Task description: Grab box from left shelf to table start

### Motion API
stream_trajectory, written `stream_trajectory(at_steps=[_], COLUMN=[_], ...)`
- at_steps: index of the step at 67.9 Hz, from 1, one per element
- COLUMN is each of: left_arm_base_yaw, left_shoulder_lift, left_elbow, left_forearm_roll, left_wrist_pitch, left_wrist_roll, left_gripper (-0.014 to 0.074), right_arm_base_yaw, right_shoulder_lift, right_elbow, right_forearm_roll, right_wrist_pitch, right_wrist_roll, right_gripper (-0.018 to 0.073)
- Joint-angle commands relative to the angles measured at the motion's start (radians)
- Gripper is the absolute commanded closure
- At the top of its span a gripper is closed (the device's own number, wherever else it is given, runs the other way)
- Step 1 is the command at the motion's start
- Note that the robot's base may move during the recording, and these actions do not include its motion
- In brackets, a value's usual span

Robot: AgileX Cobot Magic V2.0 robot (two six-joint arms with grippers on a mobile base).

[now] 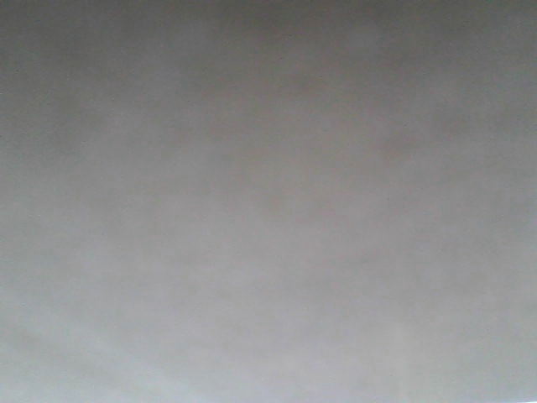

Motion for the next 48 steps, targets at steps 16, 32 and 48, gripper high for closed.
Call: stream_trajectory(at_steps=[16,32,48], left_arm_base_yaw=[-0.015,-0.015,-0.015], left_shoulder_lift=[0.003,0.003,0.003], left_elbow=[-0.033,-0.033,-0.033], left_forearm_roll=[-0.062,-0.062,-0.062], left_wrist_pitch=[-0.133,-0.133,-0.133], left_wrist_roll=[0.036,0.036,0.036], left_gripper=[0.0688,0.0688,0.0688], right_arm_base_yaw=[0.004,0.004,0.004], right_shoulder_lift=[0.022,0.022,0.022], right_elbow=[-0.029,-0.029,-0.029], right_forearm_roll=[0.096,0.096,0.096], right_wrist_pitch=[-0.167,-0.167,-0.167], right_wrist_roll=[0.010,0.010,0.010], right_gripper=[0.0502,0.0502,0.0502])
